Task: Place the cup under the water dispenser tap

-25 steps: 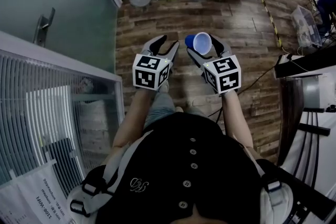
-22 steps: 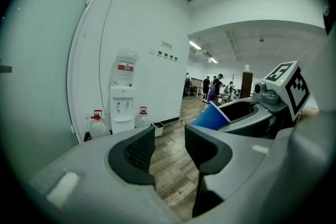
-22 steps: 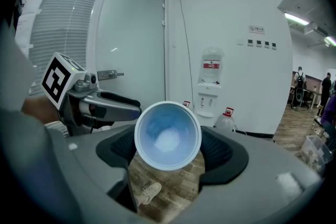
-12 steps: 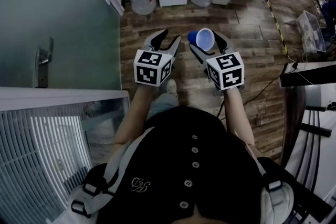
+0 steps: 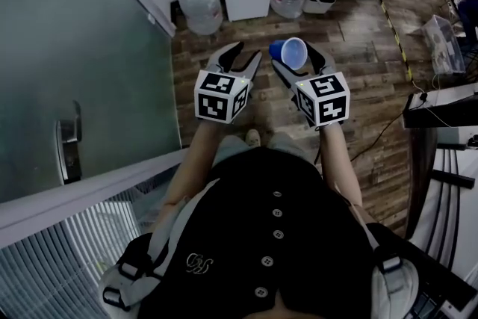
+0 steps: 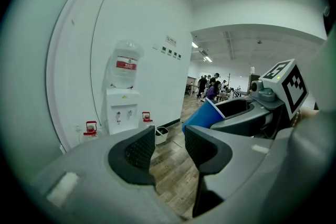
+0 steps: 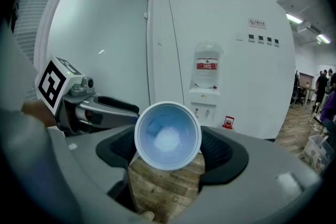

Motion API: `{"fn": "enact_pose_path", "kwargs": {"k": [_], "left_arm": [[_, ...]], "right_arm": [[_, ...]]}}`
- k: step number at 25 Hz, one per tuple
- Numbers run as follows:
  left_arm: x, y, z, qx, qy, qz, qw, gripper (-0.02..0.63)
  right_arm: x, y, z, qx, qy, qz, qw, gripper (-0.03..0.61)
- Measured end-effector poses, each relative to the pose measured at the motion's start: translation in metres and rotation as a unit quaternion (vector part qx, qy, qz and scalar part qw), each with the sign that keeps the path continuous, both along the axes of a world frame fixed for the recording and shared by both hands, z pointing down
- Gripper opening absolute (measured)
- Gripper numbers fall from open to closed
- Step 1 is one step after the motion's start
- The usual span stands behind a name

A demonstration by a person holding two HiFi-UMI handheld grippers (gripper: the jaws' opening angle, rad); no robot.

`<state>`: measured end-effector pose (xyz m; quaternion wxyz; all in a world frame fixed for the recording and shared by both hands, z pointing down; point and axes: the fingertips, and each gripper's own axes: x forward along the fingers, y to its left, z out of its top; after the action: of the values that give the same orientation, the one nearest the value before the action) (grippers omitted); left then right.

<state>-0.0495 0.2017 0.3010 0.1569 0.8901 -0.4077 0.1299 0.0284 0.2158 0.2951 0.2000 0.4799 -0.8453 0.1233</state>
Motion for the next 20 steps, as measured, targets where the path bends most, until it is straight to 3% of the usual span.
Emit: {"fn": "enact_pose_path", "kwargs": {"k": [11, 18, 20], "left_arm": [[-0.016, -0.054, 0.026, -0.025, 0.004, -0.012, 0.9996, 0.161], [-0.012, -0.117, 0.031, -0.027, 0.004, -0.023, 0.9994, 0.139], [-0.006, -0.14, 0.028, -0.016, 0.008, -0.02, 0.9996, 0.04]], "right_arm": [[-0.01, -0.057, 0.027, -0.026, 0.002, -0.01, 1.0, 0.362], [-0.005, -0.12, 0.035, -0.03, 0.002, -0.022, 0.999, 0.362], [-0.002, -0.144, 0.038, -0.034, 0.002, -0.025, 0.999, 0.362]]}}
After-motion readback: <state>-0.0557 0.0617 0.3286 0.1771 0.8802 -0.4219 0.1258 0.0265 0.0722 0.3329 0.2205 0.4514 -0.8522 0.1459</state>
